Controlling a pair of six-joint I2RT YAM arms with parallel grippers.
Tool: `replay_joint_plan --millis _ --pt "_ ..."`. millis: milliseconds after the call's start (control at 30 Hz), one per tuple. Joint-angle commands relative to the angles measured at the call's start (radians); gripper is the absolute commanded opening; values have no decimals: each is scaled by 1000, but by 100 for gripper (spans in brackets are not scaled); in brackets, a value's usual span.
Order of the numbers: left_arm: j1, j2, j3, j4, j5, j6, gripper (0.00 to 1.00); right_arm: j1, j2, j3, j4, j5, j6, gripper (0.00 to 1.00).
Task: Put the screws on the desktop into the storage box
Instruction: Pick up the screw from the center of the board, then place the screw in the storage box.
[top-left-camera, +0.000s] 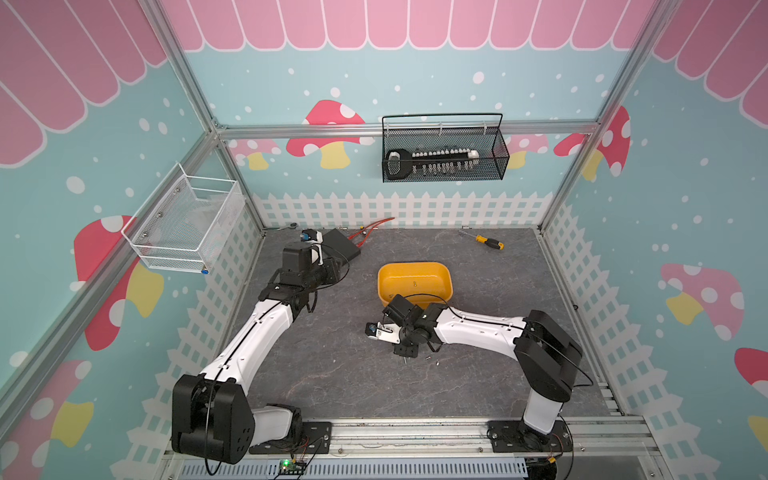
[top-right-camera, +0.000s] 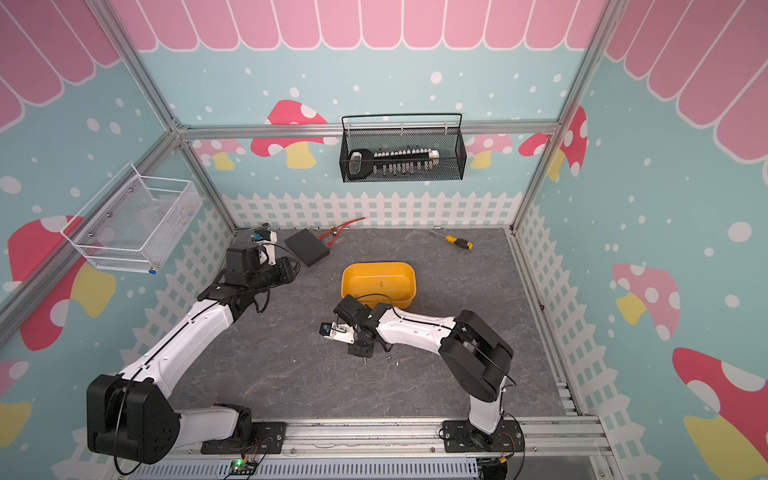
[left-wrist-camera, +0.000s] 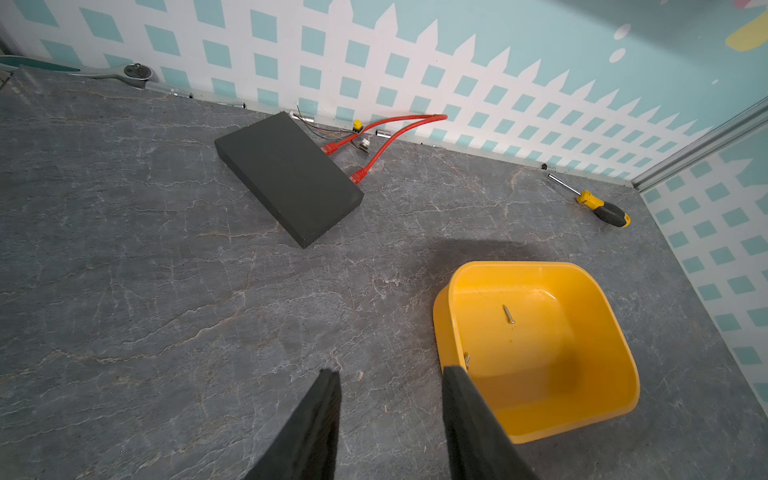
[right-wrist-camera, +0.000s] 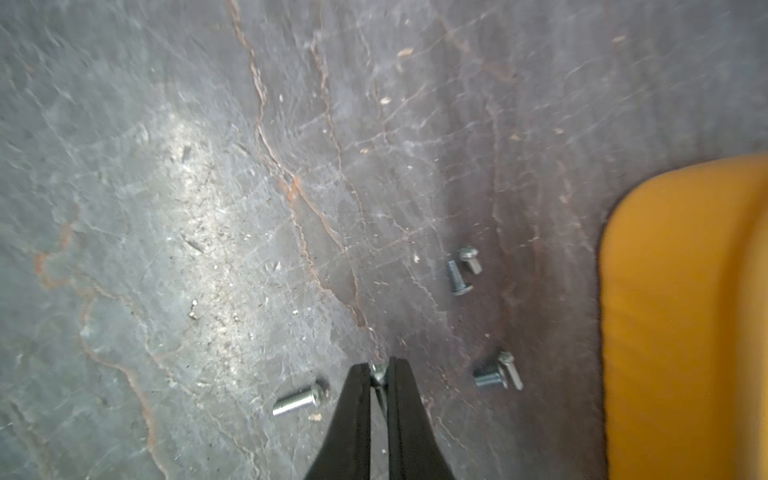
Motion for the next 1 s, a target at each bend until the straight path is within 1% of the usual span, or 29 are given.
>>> replay_joint_plan --millis 0,167,300,400,567,733,767,867,967 --pt "12 7 -9 20 0 9 43 3 -62 42 -28 21 23 4" --pt "12 7 -9 21 4 6 43 -6 -119 109 -49 86 28 2" --pt "12 8 -11 22 6 5 43 -70 -101 196 -52 71 50 3" --pt "13 7 -11 24 11 4 43 -118 -51 268 -66 77 45 3" --pt "14 3 -14 23 11 8 43 -214 46 367 -91 51 55 3" --pt "14 1 -14 24 16 8 43 -294 113 423 -129 42 73 3" --pt "15 1 -13 25 15 8 43 -310 158 432 -138 37 75 3" --pt "14 -1 -14 24 15 9 43 -356 201 452 -145 23 91 3" --pt "14 -2 -16 24 13 9 43 -385 241 470 -163 10 93 3"
